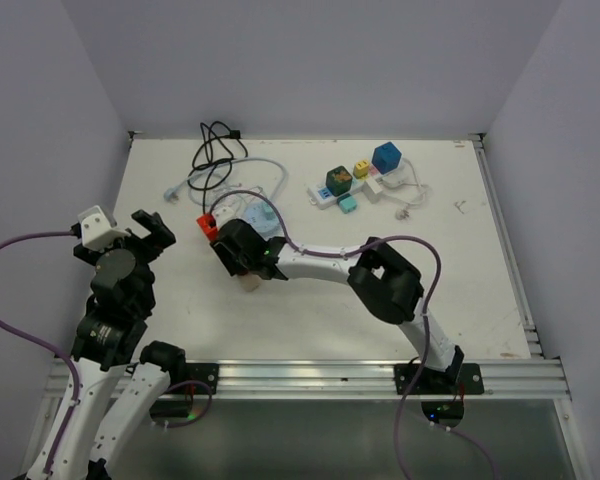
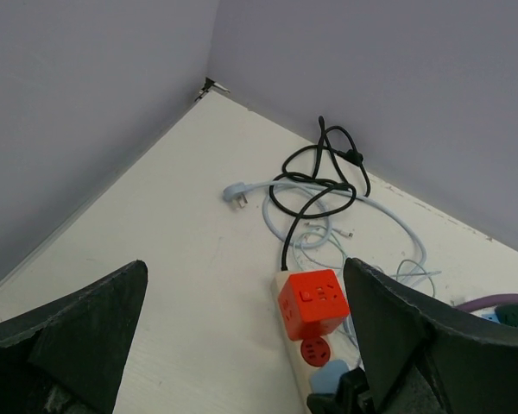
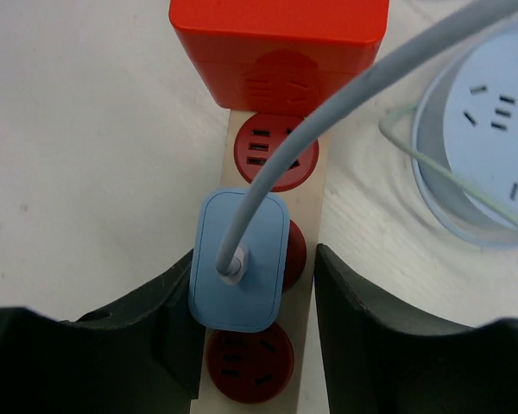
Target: Pull the plug off the socket
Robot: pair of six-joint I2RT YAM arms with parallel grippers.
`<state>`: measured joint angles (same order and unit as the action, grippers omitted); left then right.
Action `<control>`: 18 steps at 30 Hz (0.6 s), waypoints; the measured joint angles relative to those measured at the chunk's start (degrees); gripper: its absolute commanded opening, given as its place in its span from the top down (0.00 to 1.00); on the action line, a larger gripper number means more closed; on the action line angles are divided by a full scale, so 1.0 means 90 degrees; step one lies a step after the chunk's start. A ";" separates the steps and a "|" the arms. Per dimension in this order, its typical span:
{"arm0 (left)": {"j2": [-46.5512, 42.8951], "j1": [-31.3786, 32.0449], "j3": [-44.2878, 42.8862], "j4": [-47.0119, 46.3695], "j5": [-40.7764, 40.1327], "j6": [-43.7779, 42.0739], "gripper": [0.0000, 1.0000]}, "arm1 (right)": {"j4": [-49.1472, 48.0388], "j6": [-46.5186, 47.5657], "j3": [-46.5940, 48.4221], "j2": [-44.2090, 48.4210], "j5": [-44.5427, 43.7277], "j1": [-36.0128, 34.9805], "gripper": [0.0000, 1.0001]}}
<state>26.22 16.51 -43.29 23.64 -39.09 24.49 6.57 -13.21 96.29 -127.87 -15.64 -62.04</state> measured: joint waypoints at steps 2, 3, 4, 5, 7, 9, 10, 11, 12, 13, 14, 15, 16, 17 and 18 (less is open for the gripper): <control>0.0032 0.0000 0.0000 0.0000 0.0010 0.0000 0.00 | 0.0053 0.0073 -0.0532 0.0454 0.0046 -0.0002 1.00; 0.0049 0.0000 0.0000 0.0000 0.0010 0.0000 0.00 | 0.0085 0.0100 -0.0772 0.0682 0.0078 -0.0002 1.00; 0.0068 0.0000 0.0000 0.0000 0.0015 0.0000 0.00 | 0.0131 0.0112 -0.0991 0.0891 0.0119 -0.0002 1.00; 0.0083 0.0000 0.0000 0.0000 0.0022 0.0000 0.00 | 0.0180 0.0126 -0.1178 0.1090 0.0168 -0.0002 1.00; 0.0119 0.0000 0.0000 0.0000 0.0046 0.0000 0.00 | 0.0189 0.0138 -0.1562 0.1460 0.0262 -0.0005 1.00; 0.0155 0.0000 0.0000 0.0000 0.0119 0.0002 0.00 | 0.0131 0.0143 -0.2091 0.1926 0.0384 -0.0007 1.00; 0.0182 0.0000 0.0000 -0.0002 0.0177 0.0005 0.00 | 0.0121 0.0146 -0.2390 0.2178 0.0425 -0.0012 1.00; 0.0214 0.0000 0.0002 -0.0002 0.0257 0.0007 0.00 | 0.0126 0.0146 -0.2688 0.2438 0.0466 -0.0015 1.00; 0.0248 -0.0002 0.0002 -0.0005 0.0350 0.0019 0.00 | 0.0100 0.0141 -0.3002 0.2701 0.0522 -0.0022 1.00; 0.0291 0.0000 0.0002 -0.0005 0.0471 0.0051 0.00 | 0.0126 0.0141 -0.3279 0.2946 0.0544 -0.0022 1.00; 0.0333 0.0000 0.0010 -0.0010 0.0597 0.0068 0.01 | 0.0112 0.0136 -0.3555 0.3174 0.0556 -0.0022 1.00; 0.0369 0.0000 0.0032 -0.0019 0.0772 0.0104 0.01 | 0.0068 0.0136 -0.3835 0.3393 0.0588 -0.0022 1.00; 0.0389 0.0000 0.0068 -0.0039 0.0935 0.0143 0.02 | 0.0070 0.0131 -0.4046 0.3568 0.0624 -0.0022 0.98; 0.0401 0.0000 0.0126 -0.0049 0.1127 0.0177 0.02 | 0.0044 0.0121 -0.4308 0.3769 0.0678 -0.0022 0.97; 0.0403 0.0000 0.0231 -0.0097 0.1358 0.0226 0.02 | -0.0017 0.0109 -0.4573 0.3956 0.0712 -0.0022 0.97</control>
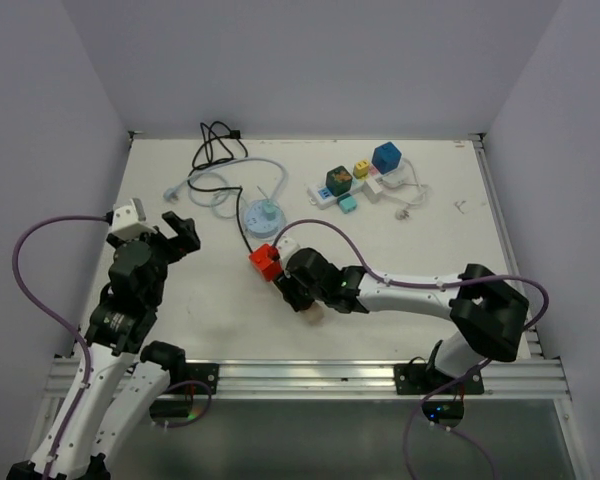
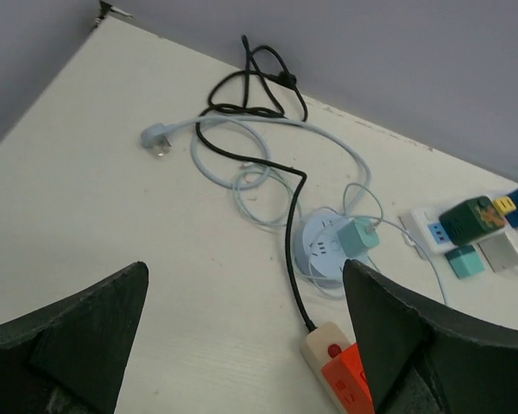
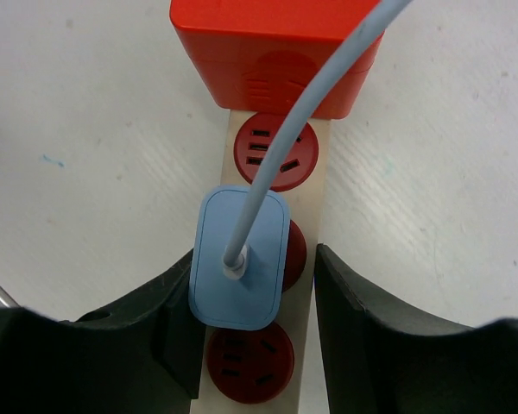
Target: Pull the plug off the socket
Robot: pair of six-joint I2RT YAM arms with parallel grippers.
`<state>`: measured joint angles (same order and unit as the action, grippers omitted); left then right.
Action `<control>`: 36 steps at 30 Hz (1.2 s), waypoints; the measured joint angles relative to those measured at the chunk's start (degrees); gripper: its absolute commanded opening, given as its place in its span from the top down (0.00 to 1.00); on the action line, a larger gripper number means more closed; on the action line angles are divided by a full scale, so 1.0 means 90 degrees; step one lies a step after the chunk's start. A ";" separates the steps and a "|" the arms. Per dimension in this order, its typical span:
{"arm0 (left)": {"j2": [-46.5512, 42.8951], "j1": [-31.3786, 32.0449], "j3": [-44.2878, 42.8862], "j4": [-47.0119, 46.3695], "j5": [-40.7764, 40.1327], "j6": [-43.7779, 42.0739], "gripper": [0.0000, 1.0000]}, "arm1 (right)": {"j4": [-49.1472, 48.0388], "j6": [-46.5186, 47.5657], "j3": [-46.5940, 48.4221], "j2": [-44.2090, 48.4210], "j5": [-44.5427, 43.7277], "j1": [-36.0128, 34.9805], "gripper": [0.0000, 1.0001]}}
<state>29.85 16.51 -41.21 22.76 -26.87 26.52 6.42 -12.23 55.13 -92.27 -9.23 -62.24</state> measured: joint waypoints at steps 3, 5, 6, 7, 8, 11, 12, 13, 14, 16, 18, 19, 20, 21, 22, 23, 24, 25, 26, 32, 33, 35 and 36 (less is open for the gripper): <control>-0.0022 -0.0002 0.0440 -0.0202 0.0787 0.0146 0.02 | -0.0141 -0.0019 -0.0631 0.0435 0.0002 0.0000 0.96; -0.0044 -0.0002 0.0780 -0.0355 0.1328 0.0226 0.03 | -0.0187 -0.0019 -0.0918 0.0641 0.0000 0.0000 0.86; -0.0049 -0.0002 0.0933 -0.0471 0.1608 0.0267 0.02 | -0.0228 -0.0022 -0.1037 0.0719 0.0002 0.0000 0.75; -0.0049 -0.0002 0.1056 -0.0559 0.1855 0.0277 0.03 | -0.0250 -0.0022 -0.1141 0.0780 0.0002 0.0000 0.56; -0.0046 0.0000 0.1151 -0.0651 0.2089 0.0274 0.02 | -0.0257 -0.0022 -0.1226 0.0823 0.0010 0.0000 0.45; 0.0012 0.0000 0.1309 -0.0901 0.2603 0.0270 0.05 | -0.0245 -0.0039 -0.1379 0.0937 0.0027 0.0000 0.24; 0.0039 0.0000 0.1333 -0.0981 0.2739 0.0267 0.05 | -0.0199 -0.0039 -0.1394 0.1027 0.0027 0.0000 0.19; 0.0068 0.0000 0.1345 -0.1049 0.2854 0.0265 0.06 | -0.0168 -0.0027 -0.1394 0.1124 0.0022 0.0000 0.11; 0.0097 0.0000 0.1355 -0.1137 0.2968 0.0262 0.06 | -0.0146 -0.0044 -0.1394 0.1275 0.0010 -0.0002 0.08; 0.0131 0.0002 0.1394 -0.1314 0.3140 0.0253 0.06 | -0.0141 -0.0036 -0.1426 0.1671 -0.0032 -0.0002 0.06; 0.0182 0.0005 0.1445 -0.1469 0.3308 0.0233 0.08 | -0.0143 -0.0041 -0.1447 0.2079 -0.0070 0.0000 0.07; 0.0236 0.0010 0.1467 -0.1542 0.3385 0.0214 0.09 | -0.0146 -0.0046 -0.1450 0.2242 -0.0087 0.0000 0.08; 0.0291 0.0015 0.1506 -0.1666 0.3456 0.0197 0.10 | -0.0146 -0.0061 -0.1450 0.2348 -0.0104 -0.0002 0.09; 0.0359 0.0019 0.1549 -0.1775 0.3531 0.0182 0.12 | -0.0146 -0.0075 -0.1450 0.2436 -0.0136 -0.0002 0.09; 0.0437 0.0029 0.1591 -0.1877 0.3614 0.0165 0.13 | -0.0146 -0.0090 -0.1450 0.2477 -0.0158 -0.0002 0.11; 0.0498 0.0044 0.1634 -0.1982 0.3667 0.0155 0.14 | -0.0146 -0.0109 -0.1450 0.2477 -0.0177 0.0000 0.13; 0.0600 0.0058 0.1681 -0.2101 0.3747 0.0153 0.15 | -0.0136 -0.0146 -0.1455 0.2448 -0.0185 0.0000 0.14; 0.0692 0.0075 0.1724 -0.2220 0.3818 0.0153 0.17 | -0.0136 -0.0187 -0.1467 0.2399 -0.0182 0.0000 0.16; 0.0797 0.0107 0.1761 -0.2327 0.3869 0.0151 0.20 | -0.0146 -0.0219 -0.1484 0.2334 -0.0175 -0.0002 0.17; 0.1290 0.0413 0.1848 -0.2812 0.4007 0.0087 0.25 | -0.0219 -0.0503 -0.1642 0.1853 0.0005 -0.0002 0.27; 0.1358 0.0491 0.1848 -0.2905 0.4007 0.0080 0.26 | -0.0233 -0.0554 -0.1649 0.1768 0.0007 -0.0002 0.29; 0.1498 0.0697 0.1851 -0.3062 0.3937 0.0041 0.28 | -0.0253 -0.0619 -0.1654 0.1647 0.0024 -0.0002 0.41; 0.1586 0.0843 0.1851 -0.3157 0.3886 0.0022 0.30 | -0.0265 -0.0663 -0.1654 0.1600 0.0029 -0.0002 0.47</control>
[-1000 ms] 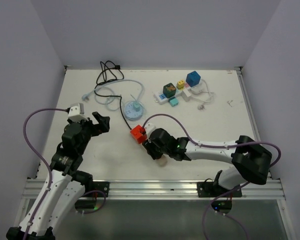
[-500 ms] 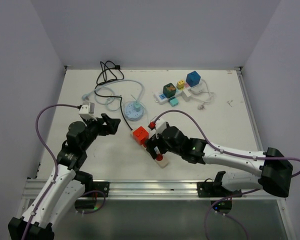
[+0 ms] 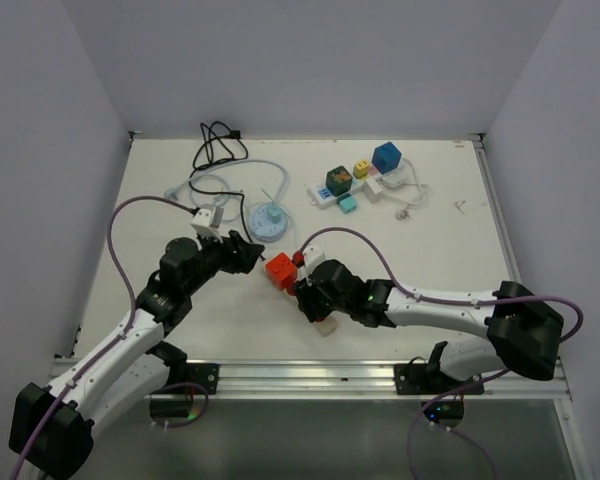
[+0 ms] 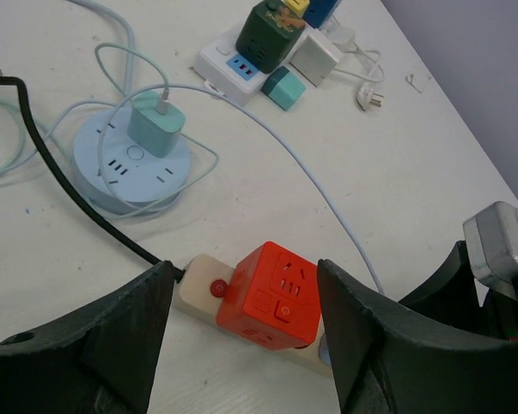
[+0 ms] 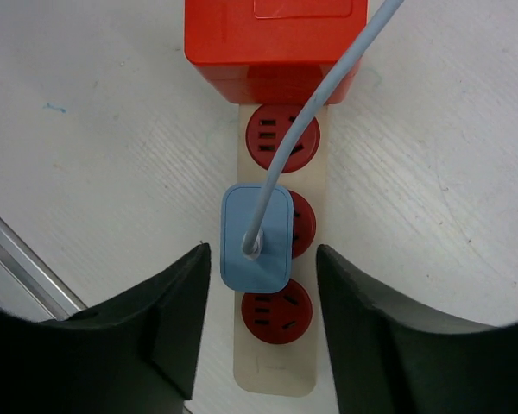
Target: Pull the plug off the socket
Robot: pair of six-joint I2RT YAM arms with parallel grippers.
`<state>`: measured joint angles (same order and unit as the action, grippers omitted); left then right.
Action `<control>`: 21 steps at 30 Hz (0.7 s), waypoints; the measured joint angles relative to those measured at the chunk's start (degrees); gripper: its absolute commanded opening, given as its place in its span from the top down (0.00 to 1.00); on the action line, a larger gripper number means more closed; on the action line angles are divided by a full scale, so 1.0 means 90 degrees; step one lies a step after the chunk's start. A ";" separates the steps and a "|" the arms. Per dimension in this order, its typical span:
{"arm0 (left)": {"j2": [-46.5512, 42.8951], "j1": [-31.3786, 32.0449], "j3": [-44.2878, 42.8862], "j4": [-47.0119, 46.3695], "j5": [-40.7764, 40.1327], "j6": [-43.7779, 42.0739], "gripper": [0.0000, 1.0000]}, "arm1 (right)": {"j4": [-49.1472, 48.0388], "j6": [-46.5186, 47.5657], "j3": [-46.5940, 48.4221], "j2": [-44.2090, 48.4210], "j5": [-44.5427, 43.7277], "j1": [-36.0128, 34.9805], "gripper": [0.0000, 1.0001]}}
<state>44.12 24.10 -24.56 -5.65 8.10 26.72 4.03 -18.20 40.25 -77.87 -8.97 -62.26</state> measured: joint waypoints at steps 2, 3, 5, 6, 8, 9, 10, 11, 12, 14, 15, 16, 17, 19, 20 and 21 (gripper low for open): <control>0.0189 0.0333 0.0002 -0.0165 -0.0126 -0.0046 0.33 | -0.0024 -0.0066 0.0000 -0.0053 -0.0002 0.0000 0.67; 0.0291 0.0476 0.0005 -0.0233 -0.0165 -0.0080 0.33 | -0.0027 -0.0136 0.0000 -0.0058 -0.0002 0.0000 0.76; 0.0491 0.0716 0.0022 -0.0410 -0.0233 -0.0090 0.35 | -0.0053 -0.0214 -0.0019 -0.0056 -0.0024 0.0000 0.84; 0.0585 0.0792 0.0053 -0.0529 -0.0243 -0.0090 0.36 | -0.0102 -0.0272 -0.0051 -0.0036 -0.0034 0.0000 0.90; 0.0753 0.0872 0.0151 -0.0753 -0.0267 -0.0085 0.37 | -0.0289 -0.0347 -0.0202 0.0039 -0.0034 -0.0002 0.98; 0.0823 0.0894 0.0192 -0.0831 -0.0274 -0.0085 0.37 | -0.0384 -0.0384 -0.0274 0.0085 -0.0032 -0.0002 1.00; 0.0901 0.0925 0.0236 -0.0886 -0.0287 -0.0085 0.37 | -0.0508 -0.0425 -0.0367 0.0134 -0.0029 0.0002 1.00; 0.0979 0.0954 0.0272 -0.0947 -0.0294 -0.0085 0.38 | -0.0622 -0.0464 -0.0454 0.0177 -0.0029 0.0007 1.00; 0.1049 0.0984 0.0294 -0.0998 -0.0294 -0.0085 0.38 | -0.0714 -0.0493 -0.0520 0.0216 -0.0032 0.0007 1.00; 0.1171 0.1066 0.0316 -0.1100 -0.0299 -0.0090 0.42 | -0.0877 -0.0542 -0.0627 0.0260 -0.0032 0.0015 1.00; 0.1219 0.1110 0.0316 -0.1156 -0.0301 -0.0090 0.44 | -0.0933 -0.0551 -0.0668 0.0282 -0.0032 0.0015 1.00; 0.1253 0.1149 0.0316 -0.1202 -0.0306 -0.0100 0.44 | -0.0969 -0.0554 -0.0692 0.0294 -0.0032 0.0019 1.00; 0.1302 0.1200 0.0316 -0.1273 -0.0311 -0.0109 0.48 | -0.0993 -0.0556 -0.0704 0.0294 -0.0032 0.0027 1.00; 0.1365 0.1290 0.0316 -0.1389 -0.0321 -0.0124 0.51 | -0.0991 -0.0549 -0.0704 0.0294 -0.0036 0.0027 1.00; 0.1401 0.1316 0.0316 -0.1462 -0.0325 -0.0143 0.53 | -0.0988 -0.0544 -0.0702 0.0291 -0.0036 0.0027 1.00; 0.1433 0.1392 0.0316 -0.1523 -0.0333 -0.0160 0.54 | -0.0986 -0.0537 -0.0699 0.0284 -0.0036 0.0024 1.00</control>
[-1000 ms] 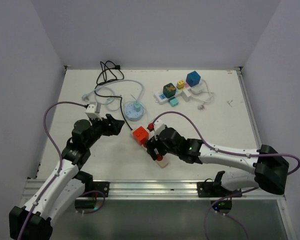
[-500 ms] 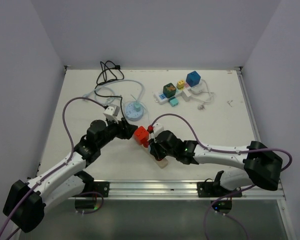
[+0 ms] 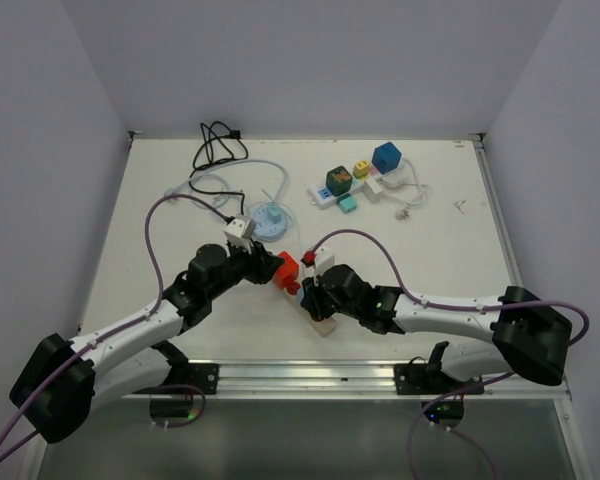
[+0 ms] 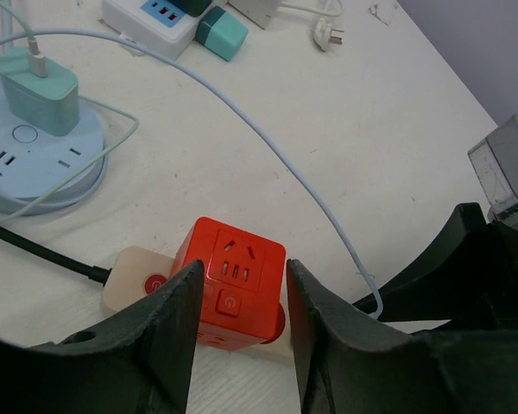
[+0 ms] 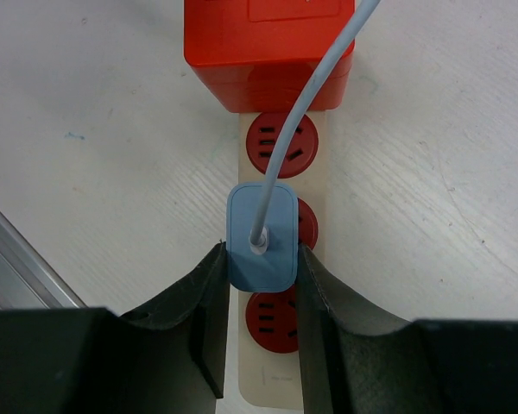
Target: Pull the plug off the socket
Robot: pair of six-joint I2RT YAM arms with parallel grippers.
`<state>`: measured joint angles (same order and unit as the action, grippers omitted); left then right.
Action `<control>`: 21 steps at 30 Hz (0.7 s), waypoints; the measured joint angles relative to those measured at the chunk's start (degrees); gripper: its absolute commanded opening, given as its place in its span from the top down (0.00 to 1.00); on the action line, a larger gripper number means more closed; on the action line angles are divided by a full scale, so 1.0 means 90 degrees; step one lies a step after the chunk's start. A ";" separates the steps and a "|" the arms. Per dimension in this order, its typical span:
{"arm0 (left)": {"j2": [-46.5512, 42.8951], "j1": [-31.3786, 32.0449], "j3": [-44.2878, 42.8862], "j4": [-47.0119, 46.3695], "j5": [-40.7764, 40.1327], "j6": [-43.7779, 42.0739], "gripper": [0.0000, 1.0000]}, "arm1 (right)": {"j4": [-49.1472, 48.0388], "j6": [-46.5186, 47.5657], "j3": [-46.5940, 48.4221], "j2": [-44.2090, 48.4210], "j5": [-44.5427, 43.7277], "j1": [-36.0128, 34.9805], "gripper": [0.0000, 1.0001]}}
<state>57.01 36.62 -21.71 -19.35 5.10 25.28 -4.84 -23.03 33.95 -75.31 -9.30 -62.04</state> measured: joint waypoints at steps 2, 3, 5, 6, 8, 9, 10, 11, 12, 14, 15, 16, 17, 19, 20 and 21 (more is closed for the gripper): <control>0.0068 0.0109 0.0000 -0.0121 -0.0046 -0.0066 0.63 | 0.0015 0.0017 0.0019 -0.0017 -0.0005 -0.0002 1.00; 0.0117 0.0165 0.0000 -0.0175 -0.0068 -0.0102 0.66 | 0.0017 0.0032 0.0024 -0.0022 -0.0015 -0.0007 1.00; 0.0240 0.0250 -0.0002 -0.0240 -0.0114 -0.0146 0.74 | 0.0022 0.0066 0.0034 -0.0032 -0.0041 -0.0032 1.00; 0.0333 0.0289 -0.0002 -0.0270 -0.0136 -0.0165 0.76 | 0.0044 0.0085 0.0051 -0.0041 -0.0068 -0.0046 1.00; 0.0544 0.0345 -0.0005 -0.0272 -0.0204 -0.0228 0.81 | 0.0063 0.0109 0.0066 -0.0049 -0.0124 -0.0080 1.00; 0.0665 0.0364 -0.0010 -0.0265 -0.0245 -0.0240 0.82 | 0.0073 0.0114 0.0070 -0.0049 -0.0163 -0.0104 1.00; 0.0787 0.0369 -0.0012 -0.0260 -0.0287 -0.0250 0.83 | 0.0083 0.0126 0.0078 -0.0053 -0.0192 -0.0121 1.00; 0.0894 0.0369 -0.0019 -0.0333 -0.0306 -0.0250 0.84 | 0.0095 0.0146 0.0085 -0.0061 -0.0219 -0.0143 1.00; 0.0971 0.0372 -0.0066 -0.0364 -0.0333 -0.0250 0.85 | 0.0107 0.0158 0.0100 -0.0075 -0.0267 -0.0177 1.00; 0.1095 0.0376 -0.0095 -0.0449 -0.0372 -0.0245 0.87 | 0.0182 0.0185 0.0165 -0.0124 -0.0440 -0.0287 1.00; 0.1149 0.0389 -0.0117 -0.0483 -0.0391 -0.0245 0.88 | 0.0238 0.0199 0.0216 -0.0168 -0.0566 -0.0362 1.00; 0.1192 0.0398 -0.0134 -0.0520 -0.0432 -0.0243 0.88 | 0.0330 0.0233 0.0296 -0.0219 -0.0743 -0.0474 1.00; 0.1239 0.0408 -0.0148 -0.0556 -0.0457 -0.0243 0.89 | 0.0447 0.0257 0.0396 -0.0279 -0.0933 -0.0588 1.00; 0.1292 0.0418 -0.0172 -0.0583 -0.0510 -0.0236 0.91 | 0.0675 0.0274 0.0614 -0.0471 -0.1348 -0.0821 1.00; 0.1307 0.0427 -0.0182 -0.0583 -0.0537 -0.0233 0.91 | 0.0804 0.0274 0.0746 -0.0583 -0.1591 -0.0945 1.00; 0.1321 0.0442 -0.0194 -0.0590 -0.0597 -0.0233 0.91 | 0.0920 0.0274 0.0862 -0.0690 -0.1800 -0.1064 1.00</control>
<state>68.90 40.60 -23.46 -24.67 -0.27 23.18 3.44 -20.56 41.71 -81.52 -25.50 -71.61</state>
